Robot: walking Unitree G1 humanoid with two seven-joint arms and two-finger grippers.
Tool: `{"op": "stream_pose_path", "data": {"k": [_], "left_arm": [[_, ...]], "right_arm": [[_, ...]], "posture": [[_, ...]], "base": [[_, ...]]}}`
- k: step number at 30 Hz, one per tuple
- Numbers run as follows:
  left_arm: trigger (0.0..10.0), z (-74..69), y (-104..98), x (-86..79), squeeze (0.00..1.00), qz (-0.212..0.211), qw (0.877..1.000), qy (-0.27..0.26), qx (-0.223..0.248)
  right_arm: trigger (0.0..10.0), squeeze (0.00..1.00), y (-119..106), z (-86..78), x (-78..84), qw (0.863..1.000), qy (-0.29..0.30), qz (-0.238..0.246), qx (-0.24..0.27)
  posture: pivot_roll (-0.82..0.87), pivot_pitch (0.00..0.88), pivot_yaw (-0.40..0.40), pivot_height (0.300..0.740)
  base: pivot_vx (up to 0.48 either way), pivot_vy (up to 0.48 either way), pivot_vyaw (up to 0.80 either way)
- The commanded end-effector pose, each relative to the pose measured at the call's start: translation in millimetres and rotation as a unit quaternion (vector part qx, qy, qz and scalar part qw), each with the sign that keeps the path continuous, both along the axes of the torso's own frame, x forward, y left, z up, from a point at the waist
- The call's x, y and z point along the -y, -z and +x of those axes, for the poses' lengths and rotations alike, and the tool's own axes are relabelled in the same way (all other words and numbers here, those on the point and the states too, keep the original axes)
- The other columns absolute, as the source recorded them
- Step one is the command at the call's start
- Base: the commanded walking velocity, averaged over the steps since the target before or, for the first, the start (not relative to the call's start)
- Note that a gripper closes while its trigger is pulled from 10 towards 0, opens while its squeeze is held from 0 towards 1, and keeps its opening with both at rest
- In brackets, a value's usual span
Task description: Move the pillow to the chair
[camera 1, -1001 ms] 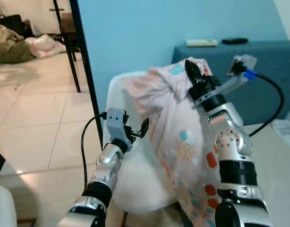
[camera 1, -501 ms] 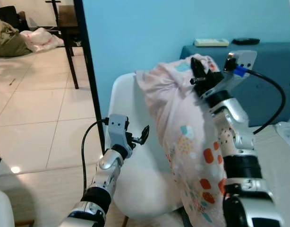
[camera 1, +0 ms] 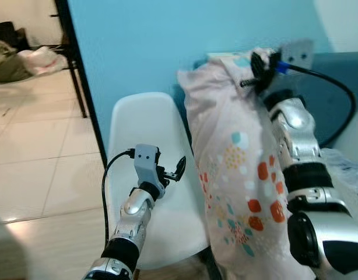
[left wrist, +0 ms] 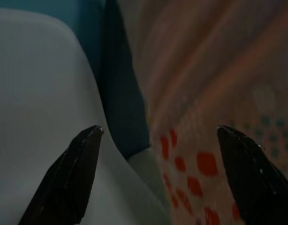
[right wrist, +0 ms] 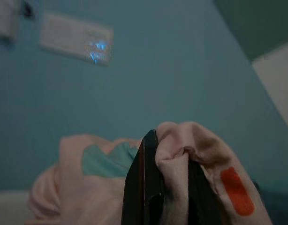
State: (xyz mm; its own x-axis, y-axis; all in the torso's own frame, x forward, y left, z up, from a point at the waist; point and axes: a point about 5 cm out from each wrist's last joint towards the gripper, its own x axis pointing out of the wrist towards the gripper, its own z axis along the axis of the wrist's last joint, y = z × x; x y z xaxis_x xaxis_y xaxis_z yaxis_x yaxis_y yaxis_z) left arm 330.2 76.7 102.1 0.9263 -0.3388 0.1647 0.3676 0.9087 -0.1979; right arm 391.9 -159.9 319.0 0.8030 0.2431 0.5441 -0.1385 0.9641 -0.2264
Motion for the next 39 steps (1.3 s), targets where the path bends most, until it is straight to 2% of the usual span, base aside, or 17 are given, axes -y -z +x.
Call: {"op": "stream_pose_path", "data": {"k": [1,3,4,5,6,8,9,10,11,13,14,16,18,24,27,28,39], "left_arm": [[10.0,-1.9,2,-5.4,0.0,0.007,1.0,-0.011,-0.005],[10.0,-3.6,4,-8.7,0.0,0.009,1.0,-0.02,-0.006],[10.0,-5.5,5,-11.6,0.0,0.012,1.0,-0.027,-0.008],[10.0,-5.5,5,-11.6,0.0,0.012,1.0,-0.027,-0.008],[10.0,-6.6,6,-12.9,0.0,0.014,0.999,-0.03,-0.01],[10.0,-10.2,10,-20.0,0.0,0.019,0.999,-0.045,-0.015],[10.0,-15.8,14,-29.1,0.0,0.028,0.998,-0.06,-0.02],[10.0,-15.8,14,-29.1,0.0,0.028,0.998,-0.06,-0.02],[10.0,-17.2,15,-30.9,0.0,0.03,0.997,-0.063,-0.021],[10.0,-23.3,19,-36.7,0.0,0.035,0.997,-0.07,-0.026],[10.0,-28.7,22,-42.0,0.0,0.039,0.996,-0.075,-0.031],[10.0,-38.3,28,-51.6,0.0,0.048,0.994,-0.083,-0.041],[10.0,-44.0,30,-56.5,0.0,0.053,0.994,-0.087,-0.046],[10.0,-49.0,31,-58.4,0.0,0.064,0.993,-0.083,-0.058],[10.0,-49.0,31,-55.8,0.0,0.065,0.993,-0.079,-0.059],[10.0,-49.4,29,-51.5,0.0,0.068,0.993,-0.07,-0.06],[10.0,-51.0,30,-39.0,0.0,0.093,0.993,-0.037,-0.065]], "right_arm": [[10.0,0.0,-28,-6.5,-23.6,0.997,-0.043,-0.017,0.069],[10.0,0.0,-12,-5.8,-55.3,0.992,-0.11,-0.032,0.048],[10.0,0.0,6,-7.8,-81.1,0.985,-0.165,-0.054,0.024],[10.0,0.0,6,-7.8,-81.1,0.985,-0.165,-0.054,0.024],[10.0,0.0,14,-8.9,-90.9,0.981,-0.185,-0.065,0.014],[10.0,0.0,67,-18.9,-129.4,0.956,-0.254,-0.136,-0.053],[10.0,0.0,128,-33.7,-152.1,0.928,-0.276,-0.213,-0.129],[10.0,0.0,128,-33.7,-152.1,0.928,-0.276,-0.213,-0.129],[10.0,0.0,140,-37.2,-154.9,0.922,-0.276,-0.229,-0.143],[10.0,0.0,169,-44.3,-155.0,0.913,-0.253,-0.27,-0.171],[10.0,0.0,190,-49.0,-151.8,0.91,-0.239,-0.267,-0.206],[10.0,0.0,220,-54.4,-142.0,0.91,-0.215,-0.188,-0.301],[10.0,0.0,233,-55.4,-133.0,0.906,-0.193,-0.115,-0.358],[10.0,0.0,244,-50.7,-109.1,0.894,-0.15,0.024,-0.421],[10.0,0.0,245,-49.3,-102.7,0.894,-0.14,0.043,-0.423],[10.0,0.0,246,-48.2,-95.7,0.892,-0.13,0.068,-0.427],[10.0,0.0,249,-46.3,-86.8,0.885,-0.1,0.105,-0.442]], "posture": [[0.05,0.0,-0.091,0.74],[0.06,0.0,-0.095,0.74],[0.06,0.0,-0.098,0.74],[0.06,0.0,-0.098,0.74],[0.06,0.0,-0.098,0.74],[0.07,0.0,-0.098,0.74],[0.08,0.002,-0.099,0.74],[0.08,0.002,-0.099,0.74],[0.08,0.002,-0.099,0.74],[0.1,0.035,-0.096,0.74],[0.11,0.067,-0.088,0.74],[0.12,0.087,-0.082,0.74],[0.12,0.096,-0.075,0.74],[0.11,0.105,-0.061,0.725],[0.11,0.105,-0.061,0.715],[0.1,0.1,-0.058,0.705],[0.1,0.086,-0.056,0.65]], "base": [[0.0,0.0,0.0],[0.0,0.0,0.0],[0.0,0.0,0.0],[0.0,0.0,0.0],[0.0,0.0,0.0],[0.0,0.0,0.0],[0.0,0.0,0.0],[0.0,0.0,0.0],[0.0,0.0,0.0],[0.0,0.0,0.0],[0.0,0.0,0.0],[0.0,0.0,0.0],[0.0,0.0,0.0],[0.0,0.0,0.0],[0.0,0.0,0.0],[0.0,0.0,0.0],[0.0,0.0,0.0]]}}
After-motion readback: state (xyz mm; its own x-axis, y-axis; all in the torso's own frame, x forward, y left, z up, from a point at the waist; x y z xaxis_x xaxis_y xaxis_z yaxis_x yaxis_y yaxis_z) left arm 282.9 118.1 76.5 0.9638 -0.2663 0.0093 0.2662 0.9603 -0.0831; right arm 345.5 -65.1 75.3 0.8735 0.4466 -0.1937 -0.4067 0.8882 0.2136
